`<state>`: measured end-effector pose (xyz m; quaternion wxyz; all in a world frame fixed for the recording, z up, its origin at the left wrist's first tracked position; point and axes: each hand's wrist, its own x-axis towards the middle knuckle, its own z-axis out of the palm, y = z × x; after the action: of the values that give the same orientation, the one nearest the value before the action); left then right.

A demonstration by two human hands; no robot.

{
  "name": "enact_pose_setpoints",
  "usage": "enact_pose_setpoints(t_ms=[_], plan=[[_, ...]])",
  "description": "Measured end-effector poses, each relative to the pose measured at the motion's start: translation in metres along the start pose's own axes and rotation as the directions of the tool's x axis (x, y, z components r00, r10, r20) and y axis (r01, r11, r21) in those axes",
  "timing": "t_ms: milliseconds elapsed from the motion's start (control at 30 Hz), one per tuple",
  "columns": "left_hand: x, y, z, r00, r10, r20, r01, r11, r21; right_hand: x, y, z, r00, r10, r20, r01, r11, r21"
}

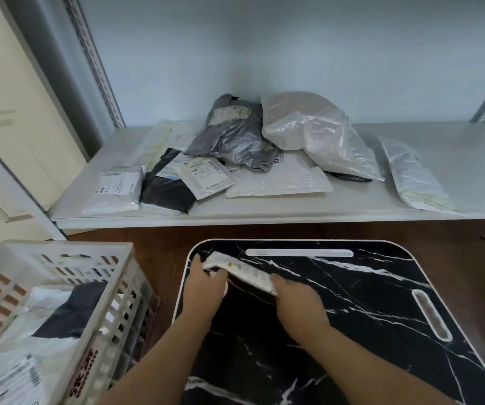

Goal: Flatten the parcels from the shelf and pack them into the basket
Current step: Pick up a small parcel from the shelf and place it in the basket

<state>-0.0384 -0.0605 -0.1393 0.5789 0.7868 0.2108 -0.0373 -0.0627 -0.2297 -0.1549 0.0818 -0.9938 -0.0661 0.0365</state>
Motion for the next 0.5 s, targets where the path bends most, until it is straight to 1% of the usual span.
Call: enact_pose_setpoints(t_ms=[33, 67, 100, 133, 167, 233, 267, 300, 333, 367, 400, 433, 467, 500], plan=[[-0.003, 0.005, 0.0, 0.984, -0.115, 0.134, 0.153, 0.935, -0.32, 0.003, -0.006, -0.007, 0.999, -0.013, -0.034, 0.012, 1.0, -0.016], [-0.008, 0.005, 0.002, 0.953, -0.14, 0.27, 0.267, 0.812, -0.52, 0.005, -0.013, -0.014, 0.997, -0.033, -0.067, 0.032, 0.999, -0.023], [-0.015, 0.007, 0.002, 0.93, -0.116, 0.349, 0.316, 0.737, -0.597, 0.008, -0.023, -0.02, 0.994, -0.061, -0.092, 0.058, 0.998, -0.037], [-0.022, 0.01, 0.003, 0.919, -0.085, 0.386, 0.328, 0.71, -0.624, 0.01, -0.034, -0.026, 0.985, -0.105, -0.135, 0.097, 0.993, -0.068], [-0.029, 0.014, 0.004, 0.918, -0.063, 0.391, 0.323, 0.693, -0.645, 0.01, -0.046, -0.031, 0.968, -0.165, -0.191, 0.143, 0.982, -0.124], [-0.034, 0.021, 0.0, 0.946, -0.071, 0.316, 0.287, 0.635, -0.717, 0.009, -0.064, -0.038, 0.932, -0.243, -0.27, 0.206, 0.965, -0.16], [-0.034, 0.024, -0.008, 0.959, -0.09, 0.267, 0.267, 0.595, -0.758, 0.01, -0.072, -0.037, 0.901, -0.297, -0.316, 0.259, 0.953, -0.156], [-0.031, 0.027, -0.02, 0.968, -0.107, 0.227, 0.247, 0.564, -0.788, 0.013, -0.077, -0.031, 0.862, -0.355, -0.362, 0.332, 0.935, -0.125], [-0.027, 0.029, -0.034, 0.976, -0.115, 0.188, 0.22, 0.551, -0.805, 0.015, -0.08, -0.027, 0.833, -0.408, -0.375, 0.412, 0.908, -0.074], [-0.023, 0.029, -0.046, 0.983, -0.106, 0.149, 0.183, 0.56, -0.808, 0.017, -0.083, -0.023, 0.822, -0.441, -0.361, 0.468, 0.884, -0.013], [-0.02, 0.028, -0.064, 0.991, -0.086, 0.104, 0.135, 0.576, -0.807, 0.02, -0.09, -0.023, 0.824, -0.461, -0.329, 0.499, 0.866, 0.035], [-0.018, 0.029, -0.08, 0.996, -0.067, 0.06, 0.088, 0.601, -0.794, 0.021, -0.095, -0.023, 0.848, -0.439, -0.297, 0.482, 0.871, 0.089], [-0.015, 0.028, -0.097, 0.998, -0.06, 0.019, 0.052, 0.621, -0.782, 0.021, -0.103, -0.027, 0.887, -0.417, -0.2, 0.45, 0.877, 0.167], [-0.012, 0.027, -0.117, 0.999, -0.051, -0.021, 0.017, 0.646, -0.763, 0.021, -0.118, -0.033, 0.917, -0.396, -0.05, 0.391, 0.868, 0.305]])
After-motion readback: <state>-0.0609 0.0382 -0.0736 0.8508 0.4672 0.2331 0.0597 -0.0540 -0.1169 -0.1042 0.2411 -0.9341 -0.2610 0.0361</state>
